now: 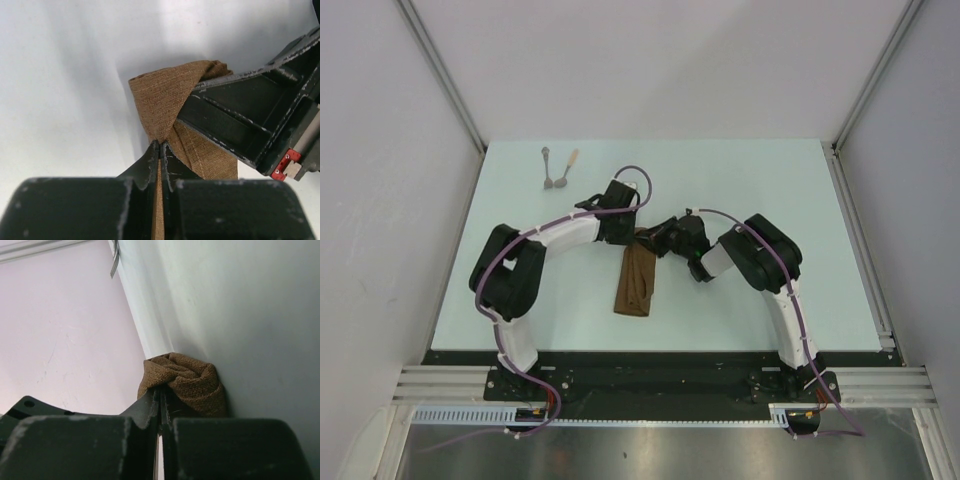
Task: Fold the napkin into a case and place the utensils inside
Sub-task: Stuff the top corner of the smaller-rectangle-folded napkin at the center of the board.
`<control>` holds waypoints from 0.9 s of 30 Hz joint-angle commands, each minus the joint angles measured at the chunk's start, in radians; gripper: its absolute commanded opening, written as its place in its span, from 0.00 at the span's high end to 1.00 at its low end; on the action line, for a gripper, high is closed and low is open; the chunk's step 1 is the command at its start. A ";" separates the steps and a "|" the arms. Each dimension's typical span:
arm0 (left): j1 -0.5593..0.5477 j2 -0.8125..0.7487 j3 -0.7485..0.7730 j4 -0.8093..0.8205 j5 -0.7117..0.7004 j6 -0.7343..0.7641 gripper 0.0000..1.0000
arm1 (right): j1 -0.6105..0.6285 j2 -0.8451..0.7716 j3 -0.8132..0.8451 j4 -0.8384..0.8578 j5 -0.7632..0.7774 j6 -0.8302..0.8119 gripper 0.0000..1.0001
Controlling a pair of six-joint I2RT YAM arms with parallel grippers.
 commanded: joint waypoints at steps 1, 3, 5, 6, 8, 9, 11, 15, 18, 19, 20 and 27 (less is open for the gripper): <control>-0.004 -0.060 -0.040 0.023 0.056 -0.015 0.96 | -0.015 -0.014 0.043 -0.031 0.100 -0.003 1.00; -0.004 -0.065 -0.053 0.031 0.091 -0.014 0.96 | -0.018 -0.007 0.044 -0.029 0.117 -0.003 1.00; -0.004 -0.067 -0.054 0.023 0.104 -0.016 0.96 | -0.018 0.002 0.049 -0.034 0.119 -0.006 1.00; -0.002 -0.077 -0.057 0.022 0.104 -0.015 0.96 | -0.014 0.003 0.047 -0.029 0.122 -0.003 1.00; 0.001 -0.094 -0.060 0.017 0.098 -0.010 0.92 | -0.009 0.002 0.052 -0.046 0.137 -0.006 1.00; 0.007 -0.108 -0.060 0.013 0.099 -0.008 0.90 | -0.006 0.002 0.052 -0.048 0.143 -0.009 1.00; 0.013 -0.125 -0.059 0.000 0.111 -0.001 0.86 | 0.003 -0.001 0.050 -0.052 0.169 -0.011 1.00; 0.037 -0.157 -0.028 -0.049 0.127 0.001 0.58 | 0.011 0.009 0.069 -0.071 0.172 -0.018 1.00; 0.050 -0.139 0.035 -0.099 0.119 0.025 0.33 | 0.011 0.006 0.066 -0.088 0.172 -0.023 1.00; 0.053 -0.098 0.058 -0.113 0.130 0.033 0.32 | 0.011 0.006 0.066 -0.092 0.172 -0.025 1.00; 0.056 -0.079 0.099 -0.119 0.145 0.038 0.31 | 0.012 0.005 0.064 -0.097 0.175 -0.025 1.00; 0.061 0.070 0.139 -0.099 0.231 0.067 0.25 | 0.009 0.003 0.066 -0.100 0.168 -0.031 1.00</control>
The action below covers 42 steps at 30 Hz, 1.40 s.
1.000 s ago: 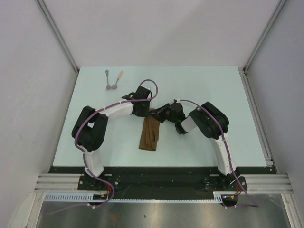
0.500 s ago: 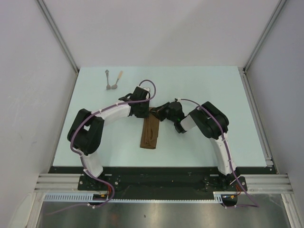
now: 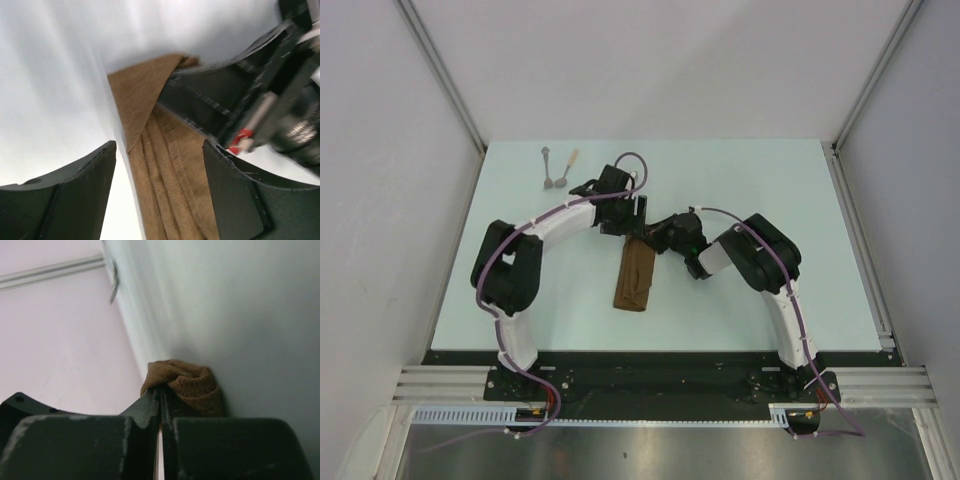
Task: Fold the napkin into a case and place the utensils inside
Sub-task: Stuff the top corner of the smaller-rectangle-folded napkin at the center of the board.
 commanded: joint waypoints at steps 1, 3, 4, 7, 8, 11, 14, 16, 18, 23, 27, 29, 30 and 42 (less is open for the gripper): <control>0.008 0.064 0.002 -0.001 0.088 0.039 0.26 | 0.000 0.001 0.015 -0.026 0.051 -0.024 1.00; 0.013 0.068 -0.001 -0.010 0.095 0.042 0.28 | -0.005 0.011 0.015 -0.009 0.046 -0.014 1.00; 0.013 0.068 -0.004 -0.013 0.098 0.042 0.29 | -0.007 0.014 0.017 -0.003 0.040 -0.004 1.00; 0.013 0.059 -0.027 -0.004 0.098 0.034 0.30 | -0.008 0.015 0.021 -0.003 0.034 -0.007 1.00; 0.014 0.064 -0.022 -0.018 0.089 0.031 0.31 | -0.007 0.009 0.021 -0.009 0.036 -0.010 1.00; 0.016 0.071 -0.016 -0.019 0.075 0.027 0.35 | -0.007 0.009 0.021 -0.006 0.028 -0.014 1.00; 0.028 0.097 -0.002 -0.022 0.070 0.021 0.45 | -0.008 0.008 0.024 -0.009 0.022 -0.024 1.00; 0.040 0.110 -0.013 -0.019 0.059 0.010 0.54 | -0.008 0.004 0.024 -0.019 0.016 -0.029 0.97; 0.049 0.110 -0.028 0.001 0.064 -0.002 0.61 | -0.010 0.000 0.024 -0.022 0.008 -0.037 0.96; 0.071 0.091 -0.071 0.031 0.055 -0.021 0.73 | -0.014 -0.023 0.029 -0.083 -0.053 -0.073 0.83; 0.074 0.082 -0.101 0.042 0.055 -0.032 0.80 | -0.026 -0.074 0.035 -0.159 -0.119 -0.136 0.75; 0.074 0.078 -0.111 0.057 0.064 -0.038 0.82 | -0.040 -0.095 0.056 -0.251 -0.156 -0.190 0.71; 0.074 0.076 -0.120 0.060 0.064 -0.041 0.83 | -0.042 -0.118 0.066 -0.276 -0.159 -0.237 0.68; 0.069 0.045 -0.140 0.065 0.042 -0.056 0.91 | -0.062 -0.207 0.038 -0.469 -0.218 -0.408 0.73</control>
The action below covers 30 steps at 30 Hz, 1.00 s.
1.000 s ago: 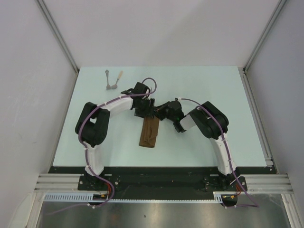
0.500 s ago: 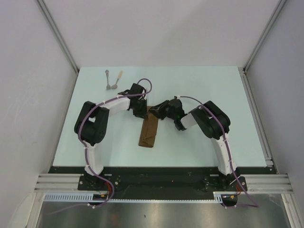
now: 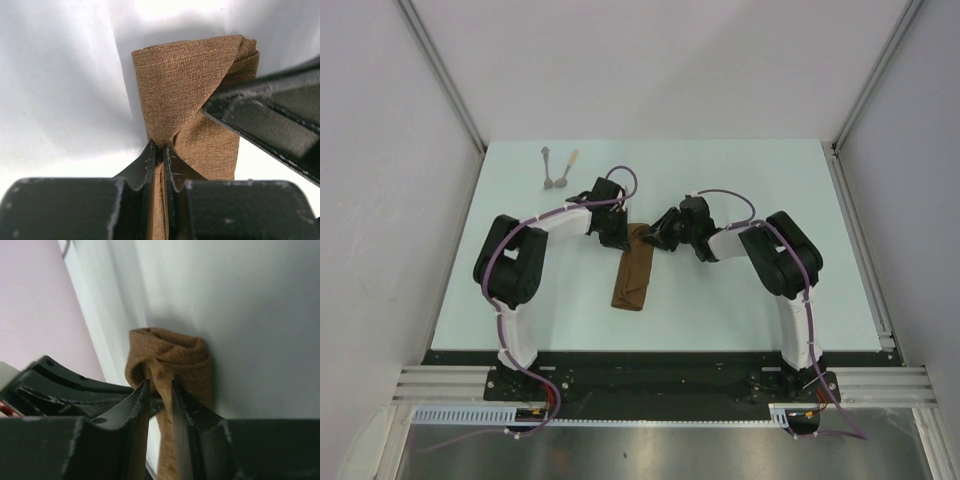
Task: Fold the napkin into a case and place the utensils inside
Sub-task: Stuff the top corner of the smaller-rectangle-folded napkin at the center of the board.
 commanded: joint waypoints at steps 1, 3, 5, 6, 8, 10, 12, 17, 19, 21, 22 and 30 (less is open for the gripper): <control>0.003 -0.034 -0.036 -0.012 -0.050 -0.011 0.91 | -0.002 -0.088 -0.022 -0.084 -0.005 -0.126 0.75; 0.003 -0.037 -0.041 -0.009 -0.050 -0.016 0.92 | -0.011 -0.082 -0.016 -0.089 -0.016 -0.136 0.83; 0.003 -0.038 -0.048 -0.006 -0.047 -0.021 0.92 | -0.012 -0.064 -0.022 -0.052 -0.042 -0.123 0.88; 0.003 -0.041 -0.050 -0.004 -0.046 -0.024 0.92 | -0.009 -0.061 -0.024 -0.052 -0.036 -0.122 0.89; 0.001 -0.046 -0.054 -0.001 -0.047 -0.025 0.93 | -0.006 -0.047 -0.019 -0.041 -0.036 -0.119 0.92; -0.001 -0.052 -0.054 0.000 -0.049 -0.027 0.93 | 0.002 -0.039 -0.015 -0.050 -0.021 -0.114 0.93; -0.002 -0.055 -0.056 0.000 -0.047 -0.027 0.94 | 0.005 -0.025 -0.018 -0.031 -0.010 -0.111 0.93; -0.014 -0.067 -0.071 0.029 -0.035 -0.033 0.94 | 0.040 0.040 0.041 -0.046 0.001 -0.105 0.95; -0.022 -0.067 -0.074 0.039 -0.027 -0.035 0.94 | 0.054 0.086 0.065 -0.026 0.007 -0.076 0.95; -0.028 -0.064 -0.079 0.051 -0.023 -0.041 0.95 | 0.058 0.119 0.090 -0.002 -0.001 -0.056 0.95; -0.031 -0.061 -0.082 0.055 -0.010 -0.042 0.95 | 0.061 0.137 0.114 0.002 0.004 -0.048 0.95; -0.028 -0.157 -0.076 -0.003 -0.053 -0.039 0.66 | 0.055 0.099 0.090 -0.009 -0.004 -0.102 0.95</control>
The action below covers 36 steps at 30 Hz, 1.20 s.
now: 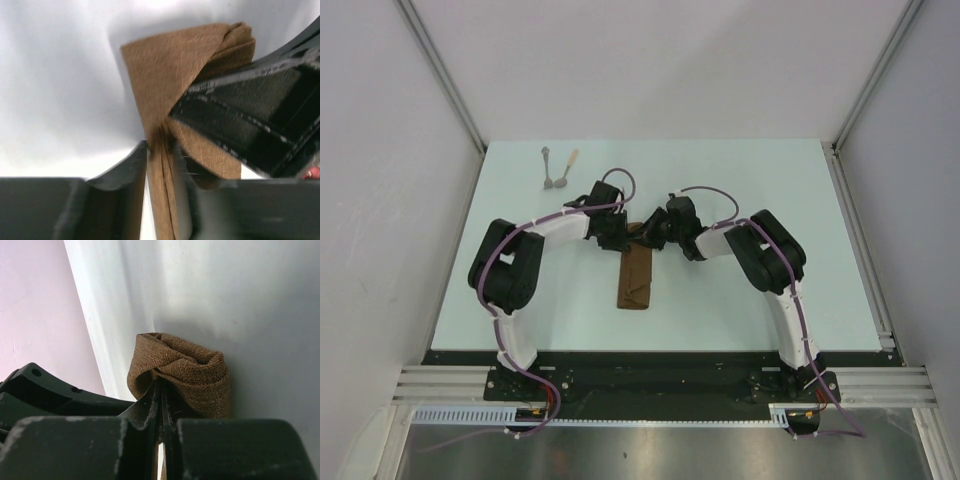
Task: Fold the napkin into a case and place the utensils inside
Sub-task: Stuff the top corner of the smaller-rectangle-folded napkin at the center of the board.
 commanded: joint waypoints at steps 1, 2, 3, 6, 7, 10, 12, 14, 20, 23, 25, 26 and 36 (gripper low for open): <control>-0.013 -0.131 -0.015 -0.068 -0.028 -0.013 0.62 | 0.006 -0.005 -0.019 -0.026 0.009 -0.056 0.95; -0.011 -0.148 -0.023 -0.077 -0.028 -0.015 0.57 | 0.006 -0.020 -0.021 -0.051 0.004 -0.080 0.95; -0.011 -0.172 -0.029 -0.078 -0.022 -0.021 0.55 | 0.000 -0.029 -0.024 -0.055 -0.008 -0.086 0.95; -0.011 -0.177 -0.058 -0.051 0.067 -0.030 0.50 | -0.017 -0.049 -0.028 -0.046 -0.063 -0.085 0.95; -0.013 -0.168 -0.064 -0.045 0.079 -0.035 0.50 | -0.022 -0.049 -0.021 -0.052 -0.080 -0.086 0.95; -0.031 -0.173 -0.099 -0.017 0.112 -0.038 0.48 | -0.033 -0.069 -0.013 -0.057 -0.108 -0.079 0.94; -0.043 -0.179 -0.138 0.006 0.121 -0.042 0.44 | -0.034 -0.074 0.016 -0.089 -0.116 -0.099 0.94; -0.051 -0.167 -0.144 -0.006 0.116 -0.041 0.41 | -0.034 -0.071 0.024 -0.094 -0.117 -0.099 0.94; -0.069 -0.163 -0.184 -0.031 0.057 -0.062 0.41 | -0.027 -0.075 0.052 -0.098 -0.142 -0.086 0.95; -0.066 -0.173 -0.201 -0.025 0.052 -0.071 0.46 | -0.036 -0.143 0.053 -0.178 -0.143 -0.154 0.92; -0.062 -0.188 -0.222 -0.014 0.050 -0.073 0.56 | -0.043 -0.181 0.053 -0.251 -0.136 -0.214 0.87; -0.060 -0.197 -0.231 -0.006 0.046 -0.073 0.59 | -0.051 -0.222 0.047 -0.322 -0.143 -0.272 0.86; -0.020 -0.257 -0.325 0.098 0.109 -0.068 0.90 | -0.001 -0.393 -0.060 -0.683 -0.166 -0.674 0.56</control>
